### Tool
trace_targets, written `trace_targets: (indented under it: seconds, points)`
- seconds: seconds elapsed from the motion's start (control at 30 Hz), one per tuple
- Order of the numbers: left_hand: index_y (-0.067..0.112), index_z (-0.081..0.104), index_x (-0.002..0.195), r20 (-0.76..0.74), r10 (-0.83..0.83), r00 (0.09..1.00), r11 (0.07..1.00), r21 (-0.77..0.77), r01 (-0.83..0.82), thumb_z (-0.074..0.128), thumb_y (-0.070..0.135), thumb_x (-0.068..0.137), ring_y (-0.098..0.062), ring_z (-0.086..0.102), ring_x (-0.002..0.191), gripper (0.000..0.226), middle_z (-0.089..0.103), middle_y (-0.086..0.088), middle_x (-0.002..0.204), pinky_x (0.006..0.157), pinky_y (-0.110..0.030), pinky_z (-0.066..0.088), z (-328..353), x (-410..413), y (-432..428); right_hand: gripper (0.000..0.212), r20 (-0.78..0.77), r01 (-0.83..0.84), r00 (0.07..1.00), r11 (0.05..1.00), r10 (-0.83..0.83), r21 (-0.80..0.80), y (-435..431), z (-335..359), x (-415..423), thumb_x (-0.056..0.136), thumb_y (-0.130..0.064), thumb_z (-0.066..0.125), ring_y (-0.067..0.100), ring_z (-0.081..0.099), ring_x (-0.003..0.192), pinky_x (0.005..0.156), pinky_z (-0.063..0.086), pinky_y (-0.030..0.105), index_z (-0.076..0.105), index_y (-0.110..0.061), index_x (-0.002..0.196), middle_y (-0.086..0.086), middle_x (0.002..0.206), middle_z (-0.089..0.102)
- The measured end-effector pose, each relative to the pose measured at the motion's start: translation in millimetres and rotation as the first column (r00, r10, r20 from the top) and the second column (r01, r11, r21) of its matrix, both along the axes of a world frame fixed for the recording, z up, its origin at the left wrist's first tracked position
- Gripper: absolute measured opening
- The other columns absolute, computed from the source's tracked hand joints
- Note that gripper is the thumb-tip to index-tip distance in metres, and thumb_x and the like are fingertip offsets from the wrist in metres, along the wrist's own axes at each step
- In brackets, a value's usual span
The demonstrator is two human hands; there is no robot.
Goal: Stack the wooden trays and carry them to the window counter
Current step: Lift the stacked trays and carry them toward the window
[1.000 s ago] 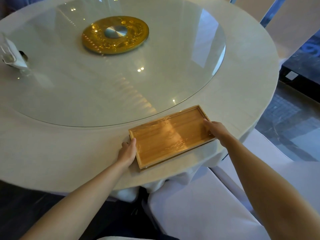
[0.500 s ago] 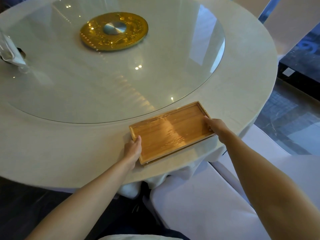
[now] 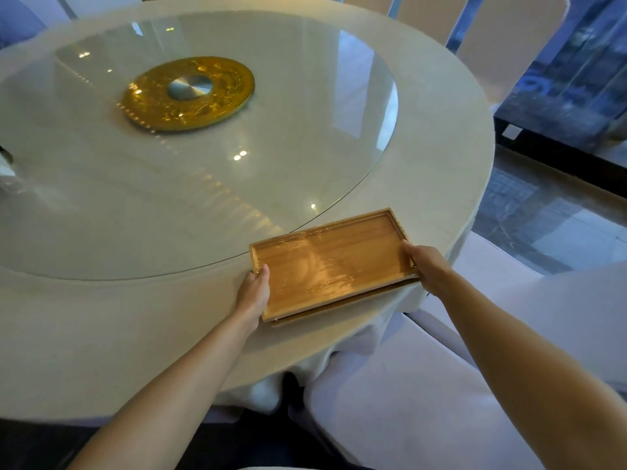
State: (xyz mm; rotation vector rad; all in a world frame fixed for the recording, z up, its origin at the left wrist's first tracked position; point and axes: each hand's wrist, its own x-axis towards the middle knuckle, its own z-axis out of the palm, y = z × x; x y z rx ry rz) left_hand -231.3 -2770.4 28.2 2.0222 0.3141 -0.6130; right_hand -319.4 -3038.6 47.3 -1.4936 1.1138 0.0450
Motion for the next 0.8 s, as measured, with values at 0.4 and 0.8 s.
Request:
trace_targets:
  seconds: [0.4,0.8]
  points:
    - [-0.002,0.059,0.111,0.205,-0.443,0.873,0.890,-0.016,0.456,0.037,0.042,0.095,-0.037,0.057,0.106,0.052,0.060,-0.017,0.103,0.085,-0.040,0.044,78.1,45.7,-49.6,0.034,0.157,0.354,0.931,0.919,-0.329,-0.175,42.3,60.7,-95.6,0.091,-0.037,0.046,0.016,0.045,0.064,0.062,0.038,0.027,0.052,-0.015,0.065,0.004,0.068,0.050]
    - [-0.006,0.056,0.116,0.296,-0.847,0.442,0.417,-0.145,0.897,0.046,0.036,0.093,-0.026,0.053,0.088,0.049,0.056,-0.013,0.099,0.070,-0.032,0.042,153.9,-95.7,-156.9,0.045,0.240,0.801,0.583,0.501,-0.776,-0.328,117.0,138.6,-301.9,0.092,-0.041,0.042,0.022,0.050,0.083,0.078,0.044,0.038,0.063,-0.001,0.094,0.012,0.091,0.056]
